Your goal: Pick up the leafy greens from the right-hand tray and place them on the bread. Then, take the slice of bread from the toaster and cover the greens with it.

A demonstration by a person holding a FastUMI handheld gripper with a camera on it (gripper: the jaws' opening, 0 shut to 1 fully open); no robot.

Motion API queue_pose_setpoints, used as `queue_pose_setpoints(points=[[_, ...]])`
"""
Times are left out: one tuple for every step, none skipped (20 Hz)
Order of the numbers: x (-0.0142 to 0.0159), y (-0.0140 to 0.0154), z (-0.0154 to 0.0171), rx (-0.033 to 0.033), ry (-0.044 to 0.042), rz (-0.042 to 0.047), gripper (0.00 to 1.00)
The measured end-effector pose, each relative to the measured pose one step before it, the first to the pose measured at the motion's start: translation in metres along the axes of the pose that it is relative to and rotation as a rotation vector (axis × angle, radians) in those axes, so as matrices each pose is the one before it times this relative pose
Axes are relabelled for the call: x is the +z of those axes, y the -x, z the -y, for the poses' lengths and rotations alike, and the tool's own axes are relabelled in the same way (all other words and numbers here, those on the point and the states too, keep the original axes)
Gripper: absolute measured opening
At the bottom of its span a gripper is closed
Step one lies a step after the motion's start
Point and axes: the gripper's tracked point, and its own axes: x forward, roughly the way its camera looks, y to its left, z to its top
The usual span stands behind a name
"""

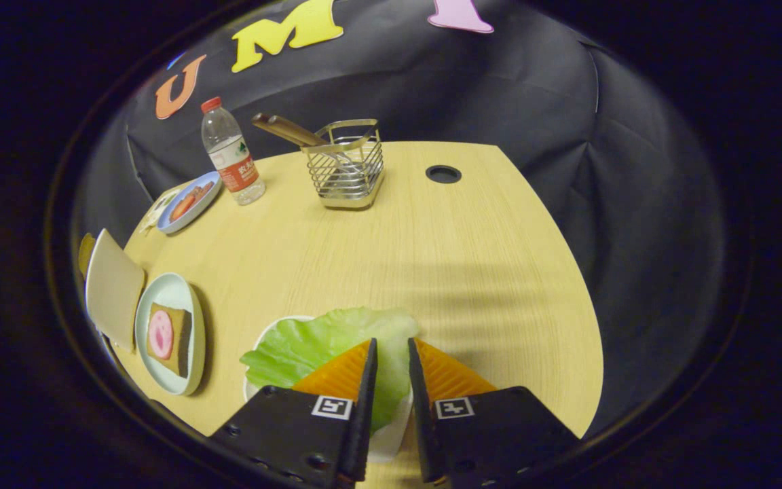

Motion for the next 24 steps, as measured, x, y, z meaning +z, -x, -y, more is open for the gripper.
queue_pose_setpoints(points=[[0.00000, -0.00084, 0.00121, -0.01592, 0.00563, -0.00082, 0.22], [0.00052, 0.00148, -0.00002, -0.00496, 0.00352, -0.00464, 0.16], [0.00071, 0.00066, -0.00023, -0.00192, 0.00396, 0.00478, 0.14], [0.00028, -0.00120, -0.00280, 0.01510, 0.00315, 0.00002, 0.01], [-0.00140, 0.00045, -0.00154, 0.01122, 0.00952, 0.00117, 0.01], [0.00066, 0.00402, 0.00020, 0.00646, 0.00138, -0.00096, 0.01], [0.00267, 0.00361, -0.00256, 0.01395, 0.00010, 0.01405, 0.00], [0.00423, 0.00493, -0.00233, 0.01072, 0.00210, 0.01957, 0.00], [0.00214, 0.00653, -0.00386, 0.00751, 0.00665, 0.01723, 0.00], [0.00313, 0.00667, -0.00286, 0.00415, 0.00937, 0.01258, 0.00], [0.00503, 0.00837, -0.00505, 0.00339, 0.00646, 0.02016, 0.00], [0.00527, 0.00693, -0.00495, 0.00455, 0.00208, 0.02158, 0.00], [0.00029, 0.00600, -0.00206, -0.01179, -0.00530, 0.00452, 0.00], [0.00201, 0.00683, -0.00560, -0.00412, -0.01283, 0.00241, 0.00], [-0.00058, 0.00559, -0.00378, -0.00845, -0.00330, 0.00016, 0.00], [0.00245, 0.00672, -0.00348, -0.01713, 0.00222, 0.00643, 0.00], [0.00311, 0.00854, -0.00764, -0.00238, 0.00739, 0.01148, 0.00], [0.00445, 0.00854, -0.00537, -0.00975, 0.00936, 0.01513, 0.00], [0.00355, 0.00860, -0.00794, -0.00128, 0.00239, 0.01463, 0.00], [0.00452, 0.00879, -0.00967, 0.00339, 0.00050, 0.01226, 0.00], [0.00659, 0.01129, -0.00974, -0.00417, 0.00173, 0.01400, 0.00], [0.00511, 0.00908, -0.01033, 0.00188, 0.00184, 0.01029, 0.00], [0.00274, 0.00736, -0.01074, 0.00301, 0.00087, 0.00864, 0.00], [0.00462, 0.00700, -0.01108, 0.00096, 0.00337, 0.01020, 0.00]])
